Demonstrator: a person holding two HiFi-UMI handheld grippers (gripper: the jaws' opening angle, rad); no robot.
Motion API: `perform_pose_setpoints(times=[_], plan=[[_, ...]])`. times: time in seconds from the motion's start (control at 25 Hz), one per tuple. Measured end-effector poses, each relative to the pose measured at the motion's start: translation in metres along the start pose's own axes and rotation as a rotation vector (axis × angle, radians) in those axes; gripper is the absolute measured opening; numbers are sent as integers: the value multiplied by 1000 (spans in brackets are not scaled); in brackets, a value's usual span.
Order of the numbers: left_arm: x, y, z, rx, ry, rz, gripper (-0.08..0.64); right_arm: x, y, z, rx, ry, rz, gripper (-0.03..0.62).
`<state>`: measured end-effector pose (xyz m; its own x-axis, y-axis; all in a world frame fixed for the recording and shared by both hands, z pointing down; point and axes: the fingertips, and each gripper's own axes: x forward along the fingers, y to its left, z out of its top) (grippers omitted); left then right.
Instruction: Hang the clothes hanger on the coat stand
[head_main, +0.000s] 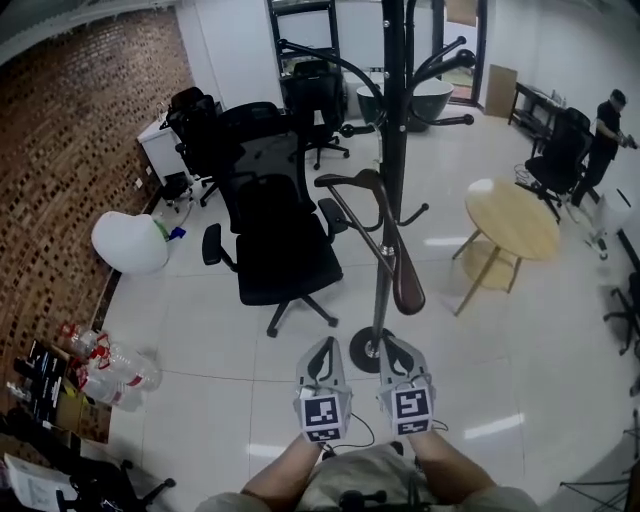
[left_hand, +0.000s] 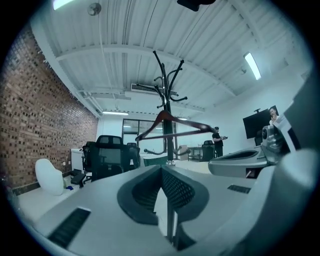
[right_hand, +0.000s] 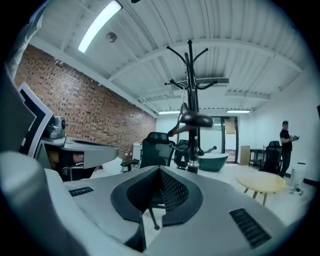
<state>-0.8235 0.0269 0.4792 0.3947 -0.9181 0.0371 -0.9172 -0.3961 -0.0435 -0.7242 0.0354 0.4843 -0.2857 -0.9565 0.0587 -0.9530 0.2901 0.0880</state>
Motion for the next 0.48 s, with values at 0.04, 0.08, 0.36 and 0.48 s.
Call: perform_pose_setpoints(times=[0.04, 0.08, 0.36, 0.48], plan=[[-5, -3, -14, -4, 23, -1, 17, -5, 3, -13, 20, 21, 6, 0], [-10, -6, -26, -4, 42, -3, 17, -12, 7, -25, 35, 41, 12, 0], [-19, -14, -50, 19, 70, -22, 15, -33, 28, -59, 77, 102, 51, 0], [-19, -12, -53, 14, 71, -18, 15, -27, 18, -53, 109, 79, 30, 0]])
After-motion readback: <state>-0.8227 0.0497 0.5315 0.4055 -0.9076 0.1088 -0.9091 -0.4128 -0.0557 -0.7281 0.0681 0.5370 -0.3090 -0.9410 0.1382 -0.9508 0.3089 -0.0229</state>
